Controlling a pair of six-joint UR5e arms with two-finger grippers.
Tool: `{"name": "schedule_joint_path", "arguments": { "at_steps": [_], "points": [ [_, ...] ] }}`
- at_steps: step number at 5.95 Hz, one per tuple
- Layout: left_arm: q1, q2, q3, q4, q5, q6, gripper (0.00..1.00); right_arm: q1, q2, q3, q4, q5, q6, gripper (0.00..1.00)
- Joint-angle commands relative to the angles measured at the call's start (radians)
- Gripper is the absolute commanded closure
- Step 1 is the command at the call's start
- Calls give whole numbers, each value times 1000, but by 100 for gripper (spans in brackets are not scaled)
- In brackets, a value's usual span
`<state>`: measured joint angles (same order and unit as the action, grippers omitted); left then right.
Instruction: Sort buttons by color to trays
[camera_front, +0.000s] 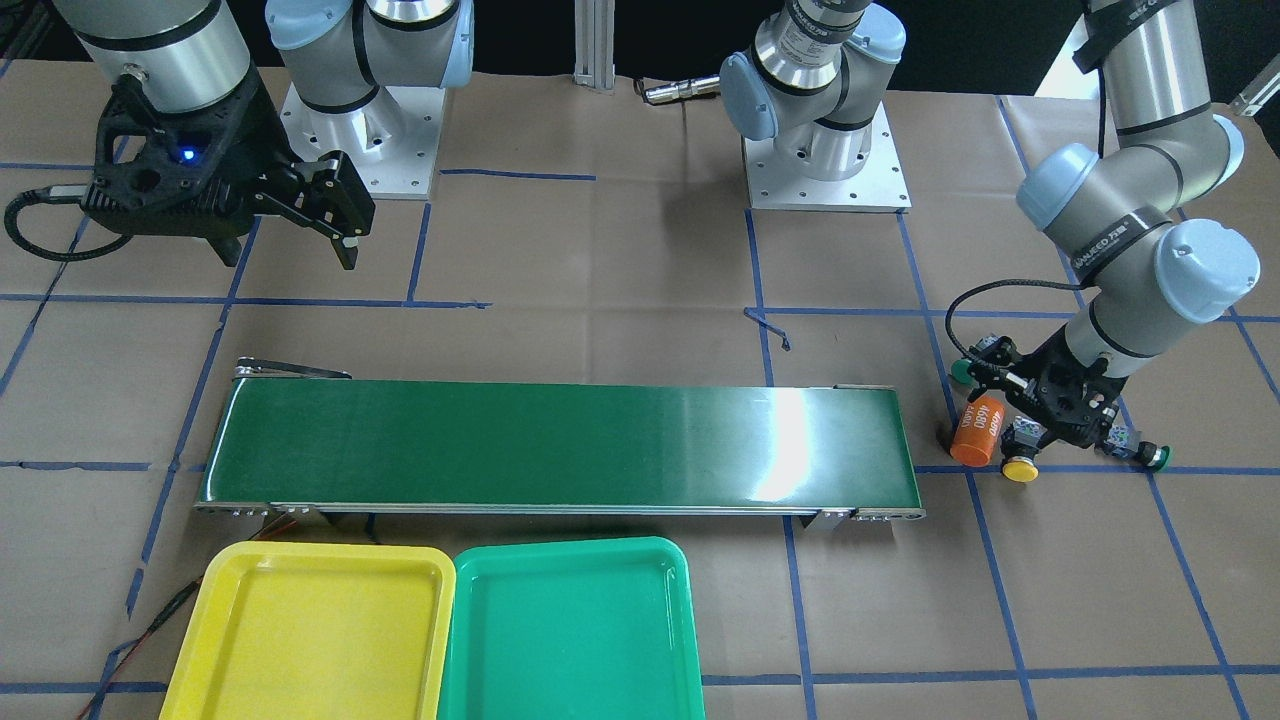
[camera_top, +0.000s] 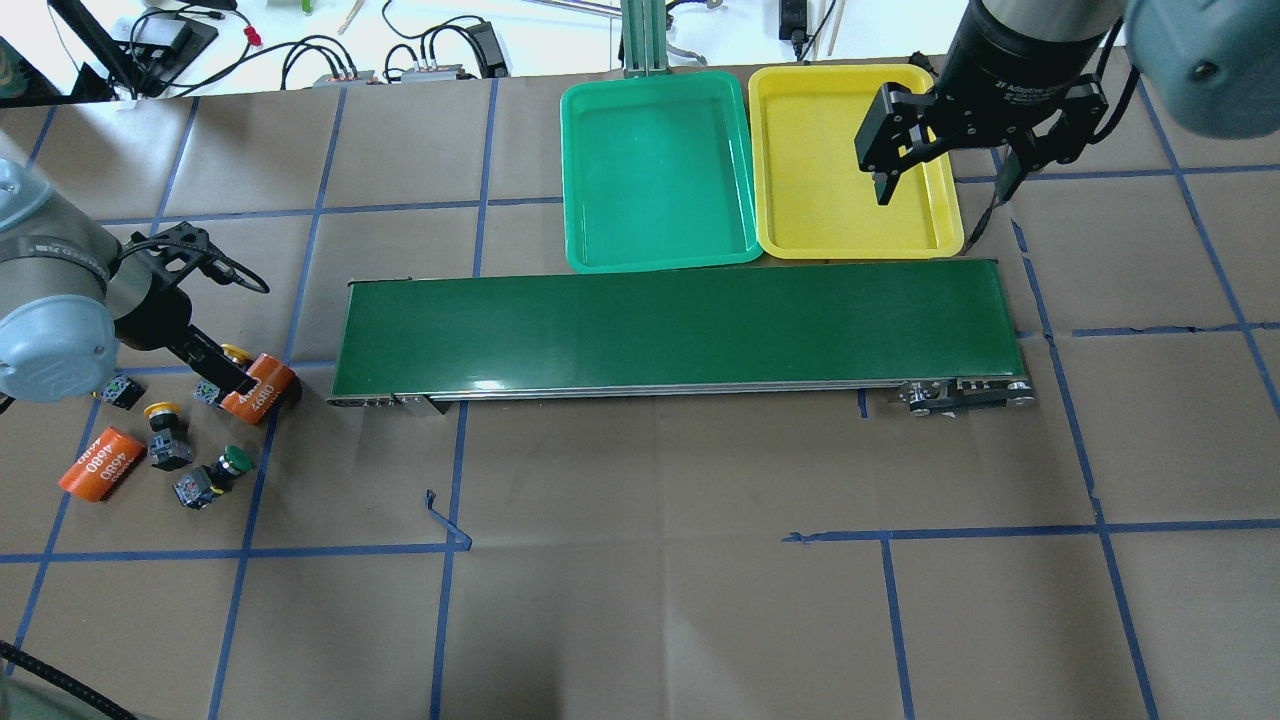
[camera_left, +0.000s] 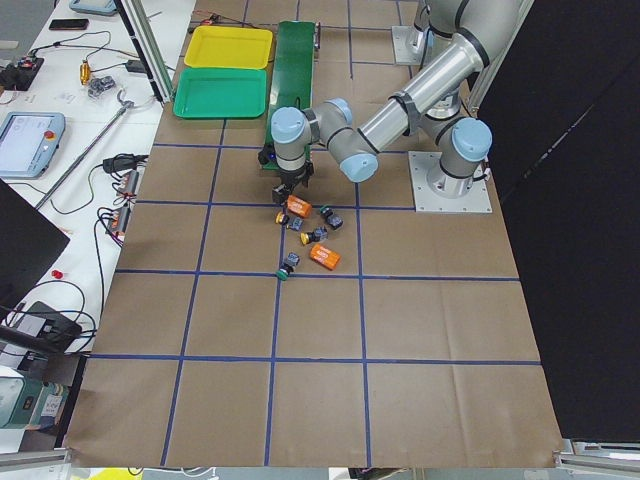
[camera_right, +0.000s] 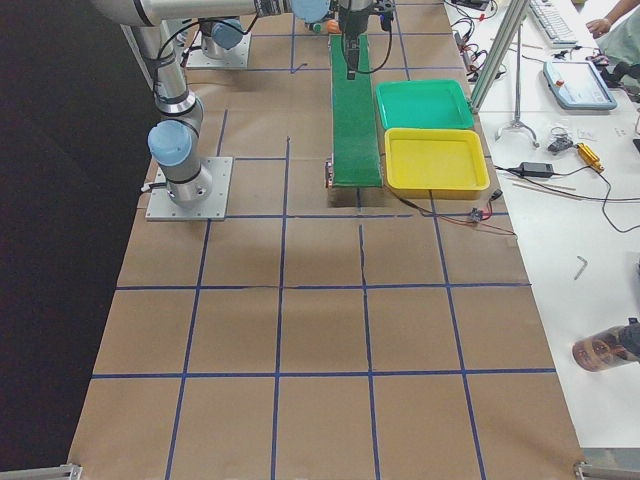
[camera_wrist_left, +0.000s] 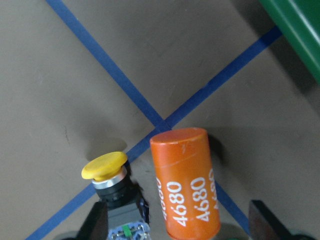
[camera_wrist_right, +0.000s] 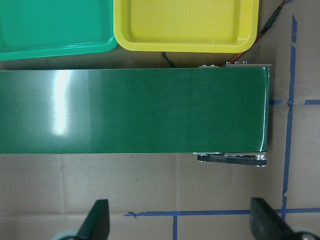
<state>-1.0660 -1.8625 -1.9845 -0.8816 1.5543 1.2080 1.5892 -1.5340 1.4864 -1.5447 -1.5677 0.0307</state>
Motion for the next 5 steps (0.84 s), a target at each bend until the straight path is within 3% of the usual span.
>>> {"name": "schedule_joint_path", "arguments": {
  "at_steps": [1,4,5],
  "points": [
    [1,-59,-54,95,-2,4,2,0,0,0,0,0,0,0],
    [-2,-58,-85,118,-2,-7,13,0,0,0,0,0,0,0],
    [-2,-50,-85,124,-2,-4,30,0,0,0,0,0,0,0]
  ]
}}
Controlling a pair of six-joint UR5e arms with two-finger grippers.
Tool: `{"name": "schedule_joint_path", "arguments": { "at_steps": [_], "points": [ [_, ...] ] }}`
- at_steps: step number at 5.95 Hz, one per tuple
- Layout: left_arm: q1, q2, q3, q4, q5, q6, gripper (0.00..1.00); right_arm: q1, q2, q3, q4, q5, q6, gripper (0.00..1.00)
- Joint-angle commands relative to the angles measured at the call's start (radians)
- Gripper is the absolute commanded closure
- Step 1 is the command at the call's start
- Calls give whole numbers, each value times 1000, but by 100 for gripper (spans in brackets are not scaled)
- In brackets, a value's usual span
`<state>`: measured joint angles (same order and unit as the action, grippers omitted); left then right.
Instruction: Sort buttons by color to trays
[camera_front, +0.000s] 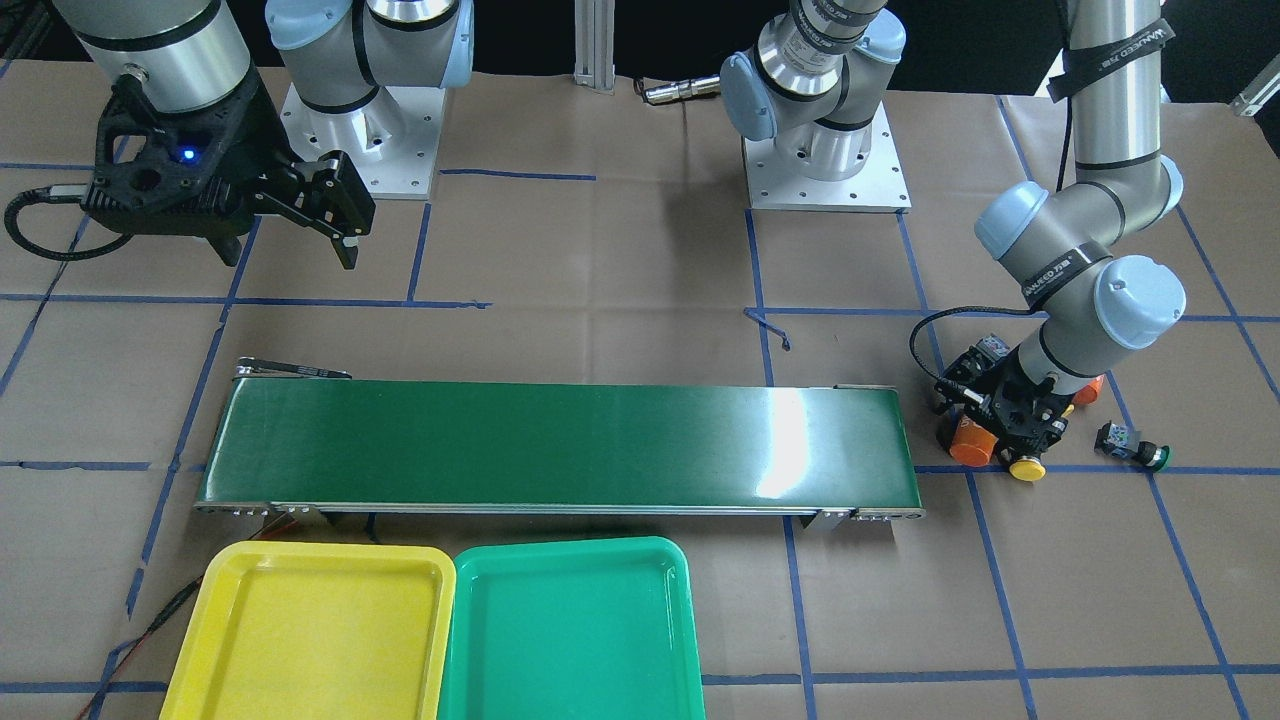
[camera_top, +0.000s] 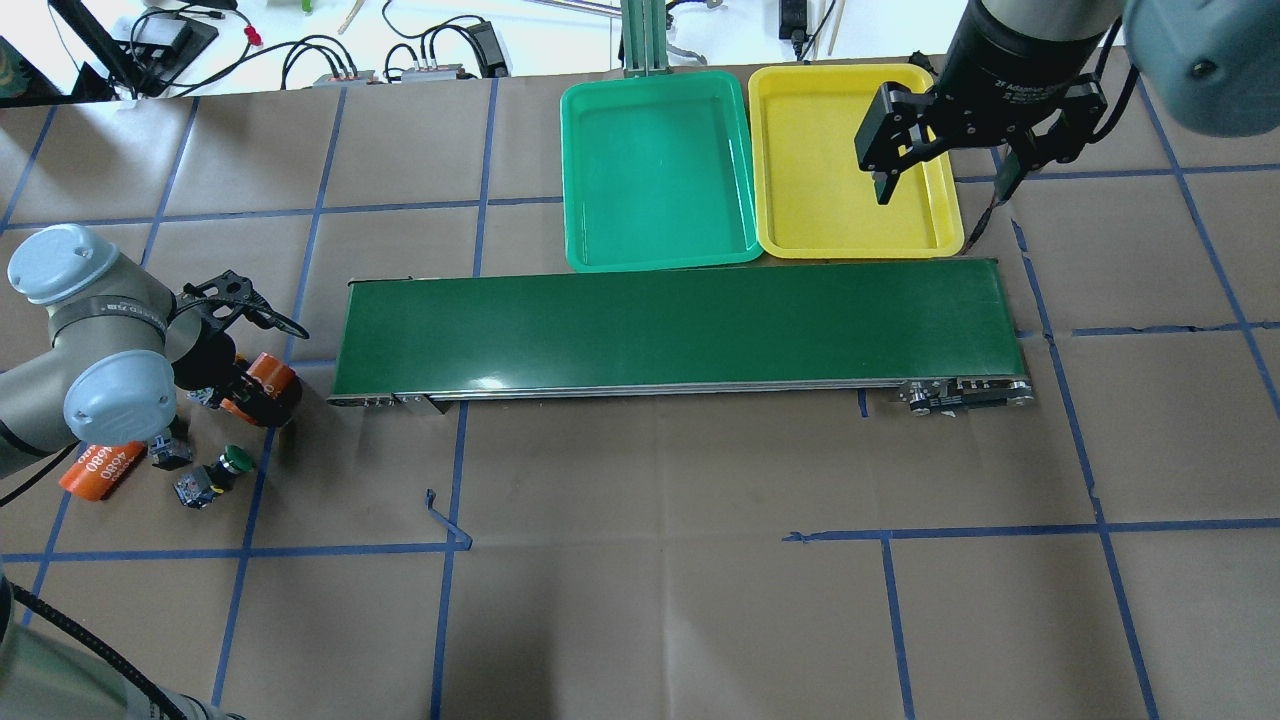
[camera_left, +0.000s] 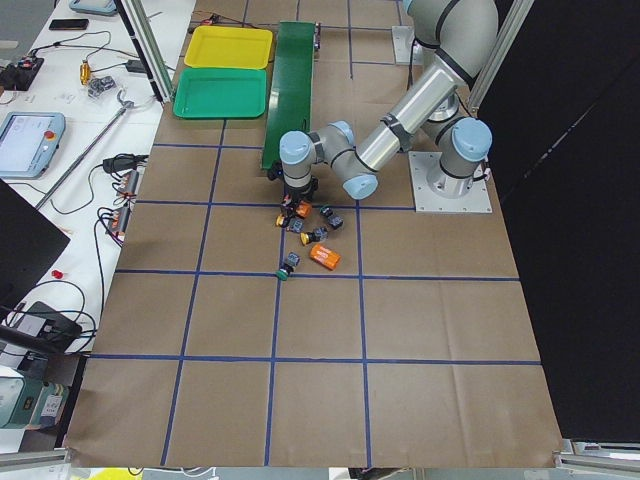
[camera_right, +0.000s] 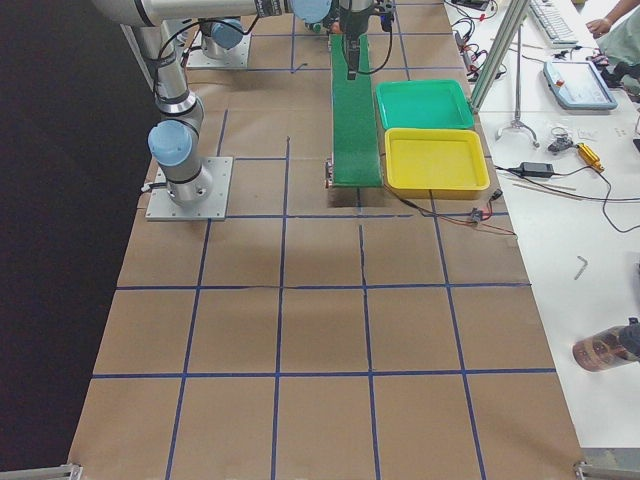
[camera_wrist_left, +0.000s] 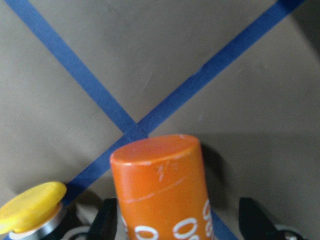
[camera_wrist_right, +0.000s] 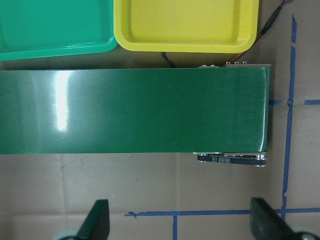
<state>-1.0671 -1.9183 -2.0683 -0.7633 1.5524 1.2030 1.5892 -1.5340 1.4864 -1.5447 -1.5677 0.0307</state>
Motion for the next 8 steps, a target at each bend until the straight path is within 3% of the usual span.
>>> {"name": "schedule_joint_path", "arguments": {
  "at_steps": [1,2,4,6,7,8],
  "points": [
    [-1,19,0,15,2,-3,66,0,0,0,0,0,0,0],
    [-2,33,7,12,2,-6,83,0,0,0,0,0,0,0],
    [-25,85,34,-4,3,-34,88,3,-1,3,-2,17,-47,0],
    [-156,201,57,-126,6,31,88,5,-5,53,-6,17,-486,0],
    [-222,202,62,-158,0,97,88,17,-6,81,-6,15,-512,0],
    [-278,205,62,-157,2,227,89,72,-5,90,-8,17,-795,0]
  ]
}}
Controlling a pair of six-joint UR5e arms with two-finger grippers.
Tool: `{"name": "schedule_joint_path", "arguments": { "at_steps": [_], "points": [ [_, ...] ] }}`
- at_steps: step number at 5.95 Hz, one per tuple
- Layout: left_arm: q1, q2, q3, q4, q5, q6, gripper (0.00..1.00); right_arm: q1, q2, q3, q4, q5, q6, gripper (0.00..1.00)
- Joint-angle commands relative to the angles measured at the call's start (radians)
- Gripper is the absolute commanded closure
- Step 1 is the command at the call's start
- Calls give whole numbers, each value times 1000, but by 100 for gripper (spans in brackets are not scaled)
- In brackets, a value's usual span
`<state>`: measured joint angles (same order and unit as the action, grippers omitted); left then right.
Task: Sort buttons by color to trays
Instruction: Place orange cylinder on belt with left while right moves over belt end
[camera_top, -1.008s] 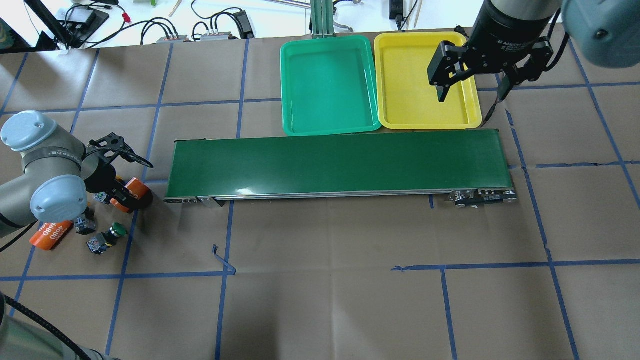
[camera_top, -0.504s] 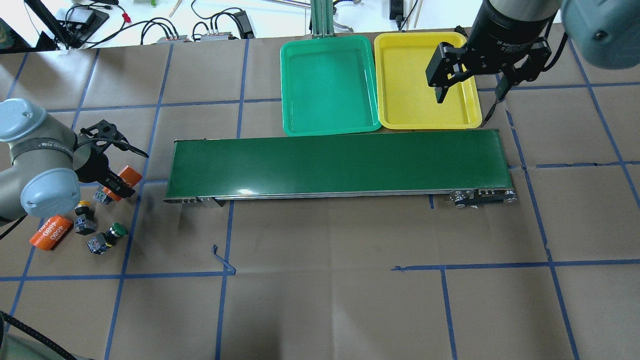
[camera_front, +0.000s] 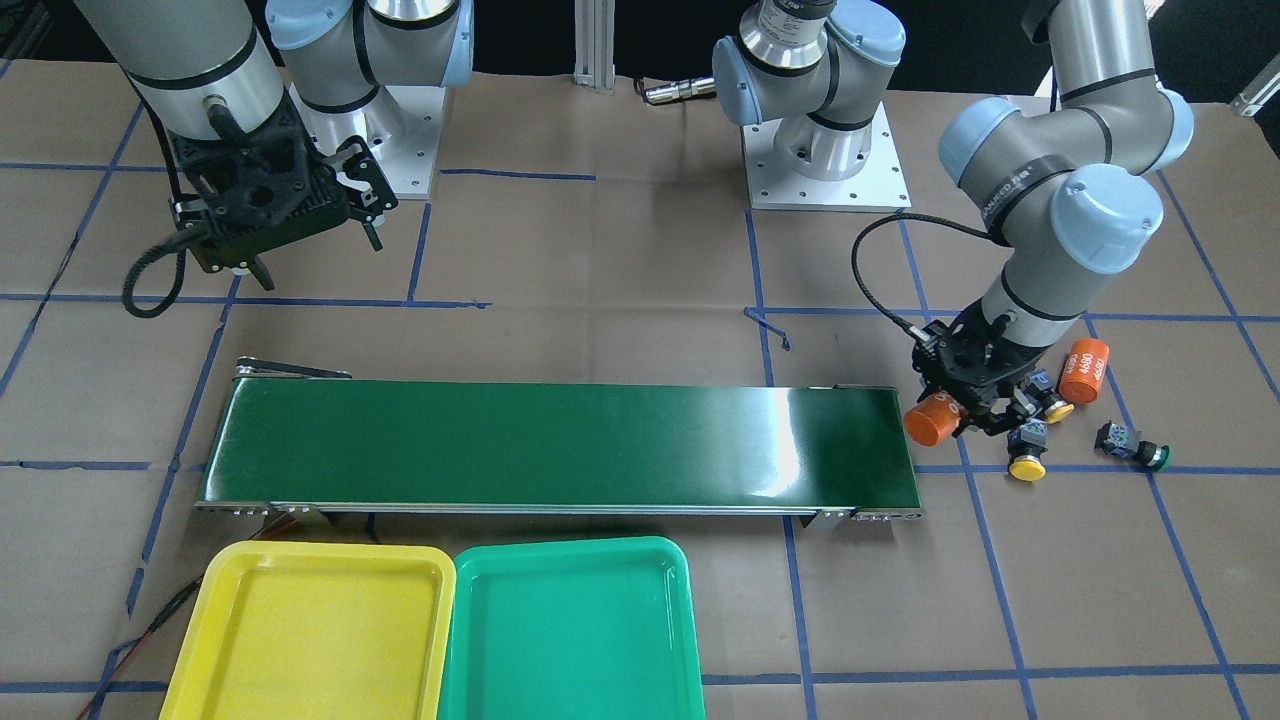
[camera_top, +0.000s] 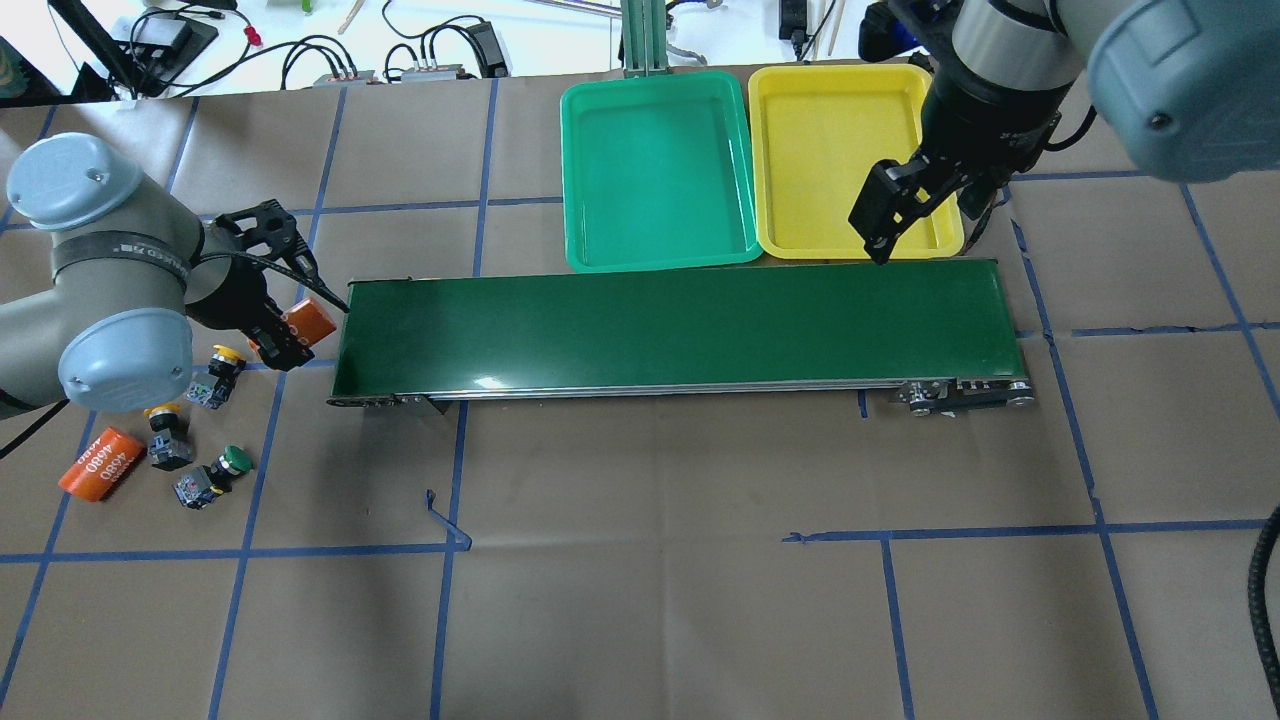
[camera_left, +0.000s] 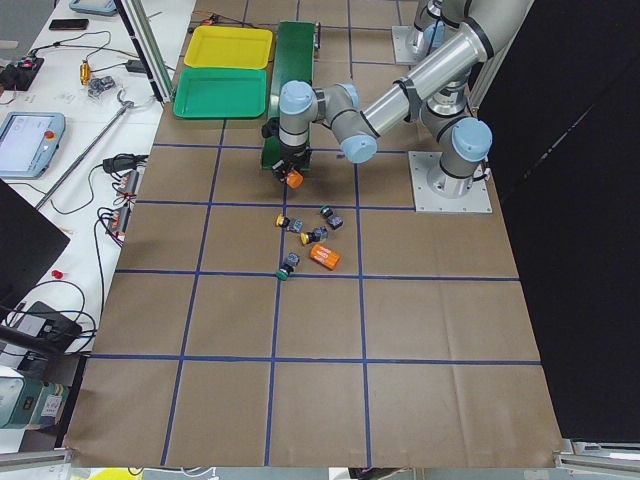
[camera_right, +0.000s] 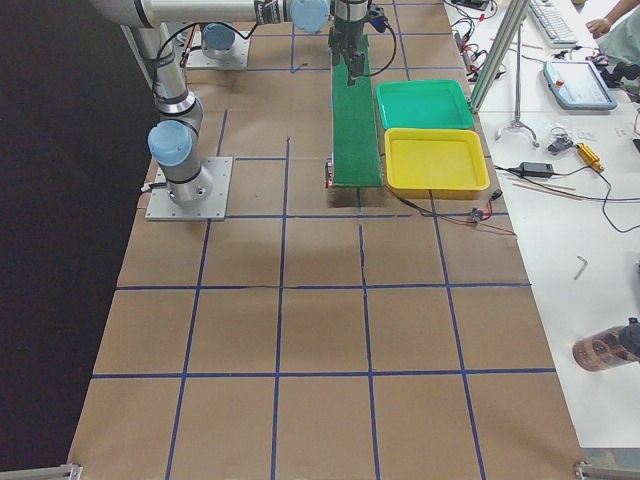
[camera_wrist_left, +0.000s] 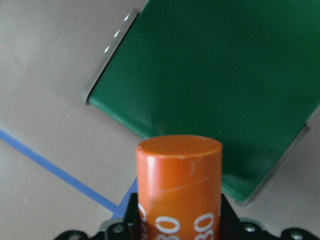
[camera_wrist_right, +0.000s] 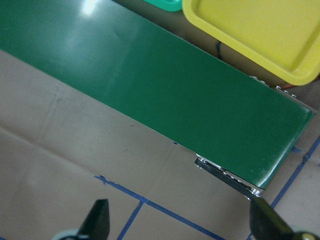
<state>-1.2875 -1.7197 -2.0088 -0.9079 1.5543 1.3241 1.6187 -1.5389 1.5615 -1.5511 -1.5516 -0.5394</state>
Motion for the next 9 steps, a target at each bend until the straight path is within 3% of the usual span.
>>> {"name": "schedule_joint_path", "arguments": {
  "at_steps": [1,3,4,7,9],
  "points": [
    [-108,3,1,-15,1,195,90,82,3,29,0,-1,-534,0],
    [-157,-3,2,-9,9,357,90,87,2,92,-12,-18,-690,0],
    [-157,-4,2,0,7,371,90,87,14,104,-164,-21,-867,0],
    [-157,-65,2,35,9,368,87,86,5,109,-188,-7,-909,0],
    [-162,-64,5,41,10,356,2,86,3,117,-185,-15,-901,0]
  ]
}}
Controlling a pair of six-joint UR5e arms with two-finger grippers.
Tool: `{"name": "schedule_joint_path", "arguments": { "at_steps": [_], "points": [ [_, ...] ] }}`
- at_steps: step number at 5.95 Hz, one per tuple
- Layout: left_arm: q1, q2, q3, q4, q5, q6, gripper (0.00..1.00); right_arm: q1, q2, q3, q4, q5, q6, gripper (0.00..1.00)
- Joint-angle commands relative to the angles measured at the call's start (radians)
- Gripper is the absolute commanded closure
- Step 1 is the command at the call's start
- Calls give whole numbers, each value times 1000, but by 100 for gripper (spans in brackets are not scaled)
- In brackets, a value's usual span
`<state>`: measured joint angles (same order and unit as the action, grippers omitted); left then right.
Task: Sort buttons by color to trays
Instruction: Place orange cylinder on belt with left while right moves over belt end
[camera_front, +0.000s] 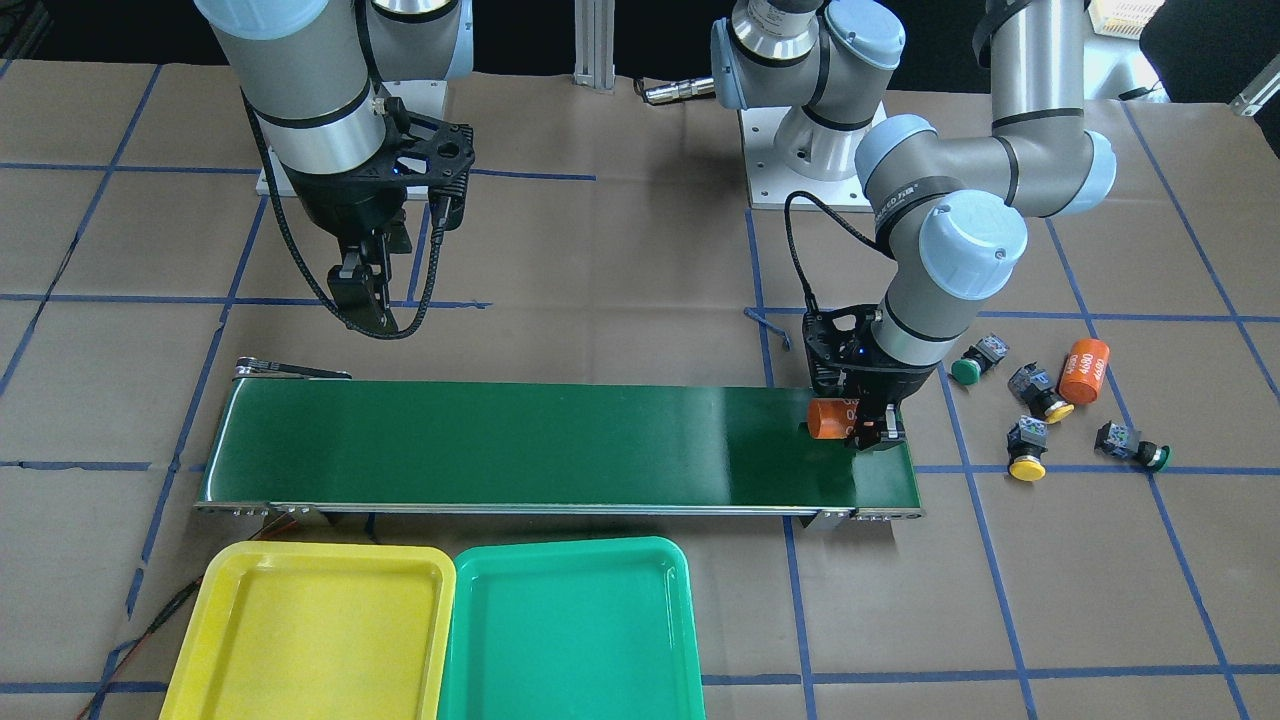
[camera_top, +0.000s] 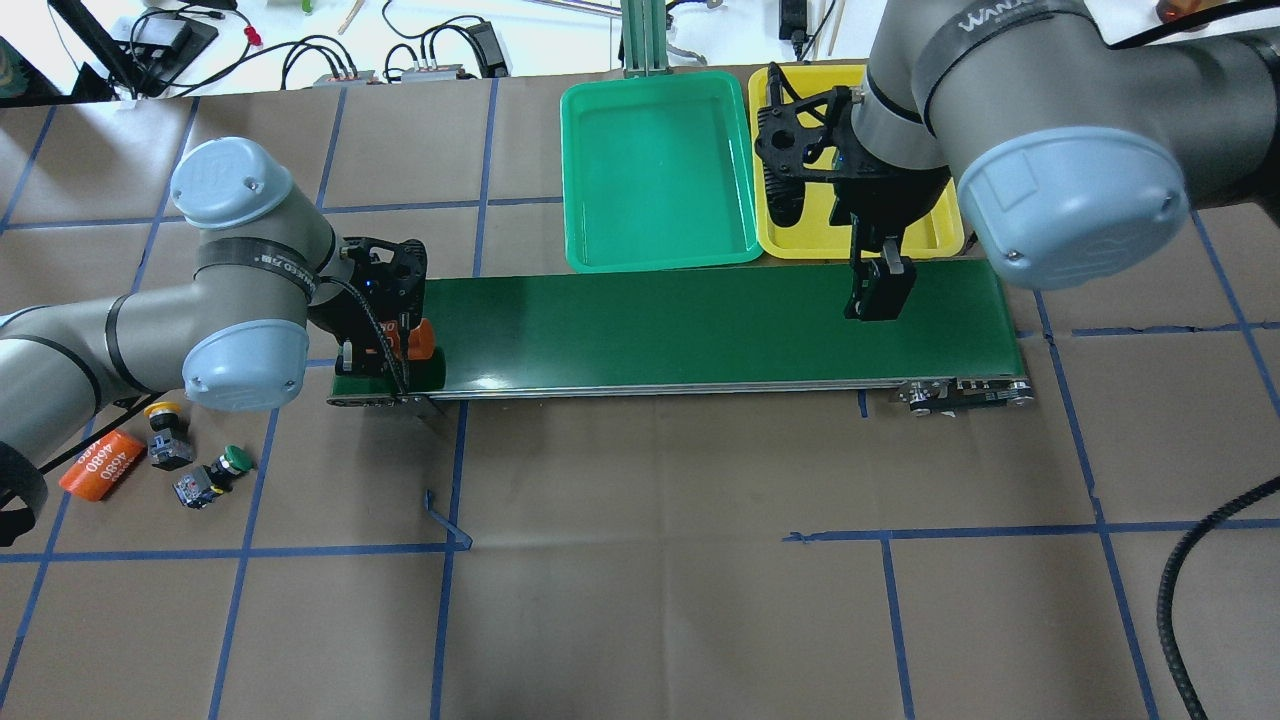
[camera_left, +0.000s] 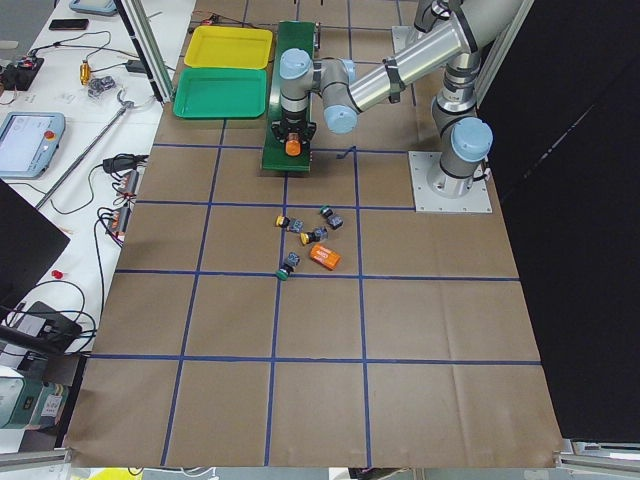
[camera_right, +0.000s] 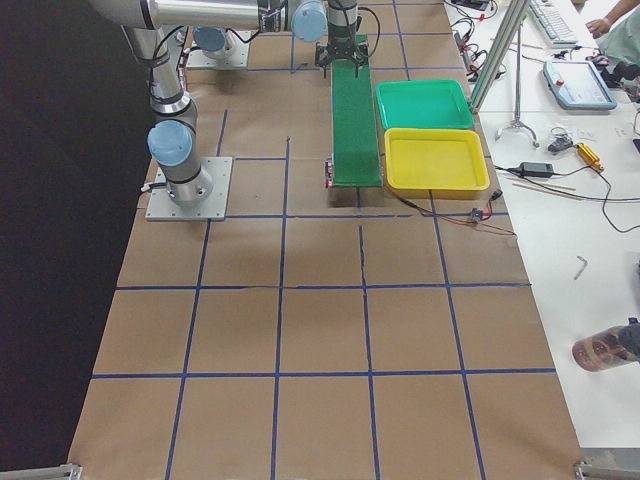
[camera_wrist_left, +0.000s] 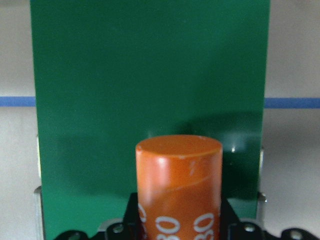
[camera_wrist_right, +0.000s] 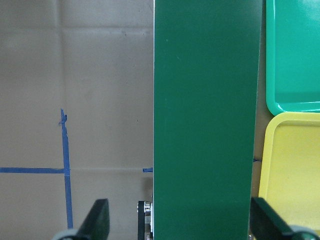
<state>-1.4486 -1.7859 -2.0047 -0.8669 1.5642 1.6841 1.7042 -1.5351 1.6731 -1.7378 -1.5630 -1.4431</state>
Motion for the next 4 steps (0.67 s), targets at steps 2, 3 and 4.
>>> {"name": "schedule_joint_path", "arguments": {
  "at_steps": [2,3,4],
  "points": [
    [20,35,53,-58,7,-10,2,2,-16,43,-2,8,1,0],
    [112,52,73,-98,8,-20,2,2,-14,43,-6,5,0,0],
    [202,56,73,-98,8,-32,2,2,-11,45,-14,3,-8,0]
  ]
}}
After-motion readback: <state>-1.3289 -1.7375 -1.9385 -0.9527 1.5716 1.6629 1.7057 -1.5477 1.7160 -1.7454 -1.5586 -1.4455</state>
